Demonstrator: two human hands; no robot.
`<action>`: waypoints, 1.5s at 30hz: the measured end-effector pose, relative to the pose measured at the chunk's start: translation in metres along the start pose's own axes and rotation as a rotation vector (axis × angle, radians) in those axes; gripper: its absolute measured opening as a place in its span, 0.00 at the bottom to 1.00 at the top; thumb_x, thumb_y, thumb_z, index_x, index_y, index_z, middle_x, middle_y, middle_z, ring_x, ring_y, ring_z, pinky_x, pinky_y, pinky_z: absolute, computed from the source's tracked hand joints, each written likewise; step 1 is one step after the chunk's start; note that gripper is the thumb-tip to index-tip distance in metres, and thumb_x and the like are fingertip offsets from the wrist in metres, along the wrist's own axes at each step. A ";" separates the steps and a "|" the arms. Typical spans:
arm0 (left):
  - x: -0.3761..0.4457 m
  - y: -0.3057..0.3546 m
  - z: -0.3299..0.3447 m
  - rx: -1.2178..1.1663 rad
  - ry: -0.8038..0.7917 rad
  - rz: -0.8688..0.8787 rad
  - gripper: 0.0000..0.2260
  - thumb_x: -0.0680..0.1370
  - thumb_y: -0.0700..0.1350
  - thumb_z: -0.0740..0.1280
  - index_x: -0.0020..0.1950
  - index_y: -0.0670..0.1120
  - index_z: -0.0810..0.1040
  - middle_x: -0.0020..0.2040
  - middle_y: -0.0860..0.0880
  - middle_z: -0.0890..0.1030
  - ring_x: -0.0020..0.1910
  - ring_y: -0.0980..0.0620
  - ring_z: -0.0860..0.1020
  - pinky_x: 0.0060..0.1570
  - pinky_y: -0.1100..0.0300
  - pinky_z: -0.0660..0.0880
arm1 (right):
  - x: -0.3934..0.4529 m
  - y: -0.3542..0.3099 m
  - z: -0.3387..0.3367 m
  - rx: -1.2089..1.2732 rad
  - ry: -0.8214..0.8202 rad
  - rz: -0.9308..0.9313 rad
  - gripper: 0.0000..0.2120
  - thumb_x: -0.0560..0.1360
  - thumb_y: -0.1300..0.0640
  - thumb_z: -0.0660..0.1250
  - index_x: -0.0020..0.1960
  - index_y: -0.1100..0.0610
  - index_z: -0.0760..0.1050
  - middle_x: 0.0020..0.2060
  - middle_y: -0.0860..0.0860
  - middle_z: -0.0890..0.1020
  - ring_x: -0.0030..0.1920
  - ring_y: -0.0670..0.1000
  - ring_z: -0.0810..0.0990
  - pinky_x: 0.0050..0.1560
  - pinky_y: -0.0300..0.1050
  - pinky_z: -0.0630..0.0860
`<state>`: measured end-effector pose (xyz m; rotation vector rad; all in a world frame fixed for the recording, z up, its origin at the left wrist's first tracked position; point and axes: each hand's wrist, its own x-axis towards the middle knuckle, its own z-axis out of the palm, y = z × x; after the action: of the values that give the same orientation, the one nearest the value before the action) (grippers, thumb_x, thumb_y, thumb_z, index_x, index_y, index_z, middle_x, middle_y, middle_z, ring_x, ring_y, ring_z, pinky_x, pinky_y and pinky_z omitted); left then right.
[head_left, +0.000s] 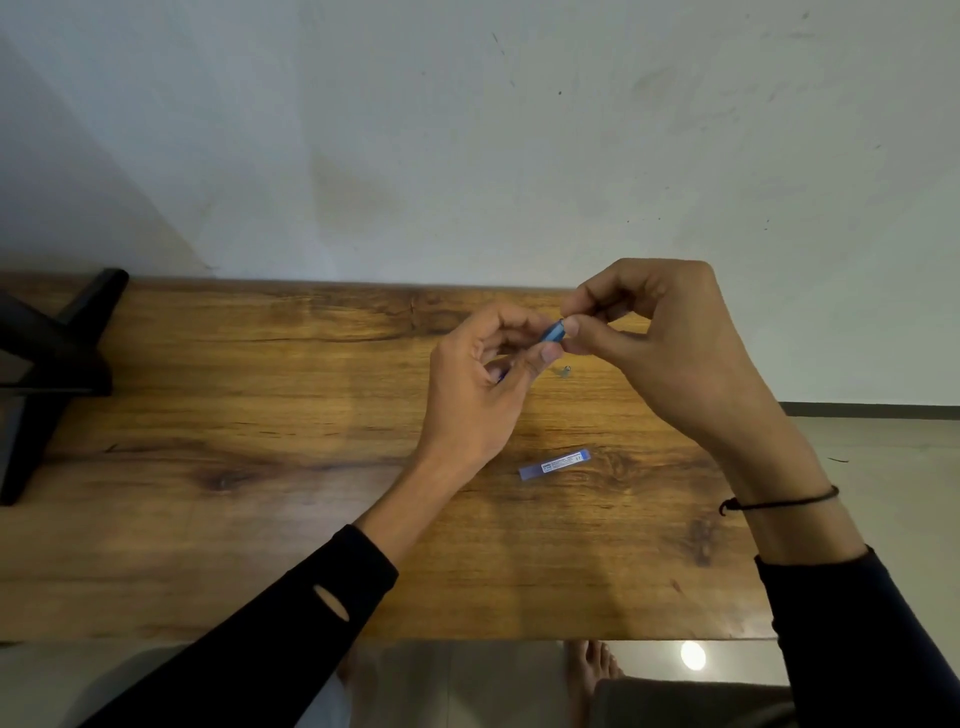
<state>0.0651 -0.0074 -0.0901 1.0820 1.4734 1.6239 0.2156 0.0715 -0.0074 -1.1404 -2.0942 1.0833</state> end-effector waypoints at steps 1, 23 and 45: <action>0.000 0.000 0.000 -0.001 0.004 0.001 0.07 0.78 0.37 0.78 0.55 0.41 0.83 0.51 0.44 0.88 0.50 0.46 0.87 0.51 0.49 0.87 | 0.000 0.002 0.000 0.017 -0.006 -0.007 0.04 0.77 0.63 0.78 0.50 0.57 0.86 0.42 0.49 0.88 0.47 0.51 0.89 0.51 0.58 0.87; 0.005 0.002 -0.003 -0.171 0.035 -0.021 0.06 0.81 0.40 0.75 0.54 0.49 0.83 0.46 0.48 0.90 0.52 0.45 0.89 0.63 0.36 0.83 | 0.005 0.063 0.031 -0.616 -0.193 -0.038 0.07 0.78 0.67 0.68 0.51 0.56 0.79 0.47 0.55 0.82 0.48 0.64 0.82 0.46 0.60 0.80; 0.015 0.005 -0.014 -0.230 0.104 -0.033 0.06 0.81 0.36 0.74 0.57 0.41 0.82 0.44 0.50 0.90 0.50 0.50 0.90 0.57 0.52 0.86 | -0.003 0.048 0.063 -0.508 -0.439 -0.171 0.17 0.80 0.64 0.69 0.67 0.51 0.77 0.54 0.50 0.73 0.46 0.55 0.79 0.42 0.55 0.79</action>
<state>0.0462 -0.0007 -0.0835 0.8515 1.3228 1.7989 0.1918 0.0589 -0.0822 -0.9677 -2.8708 0.7897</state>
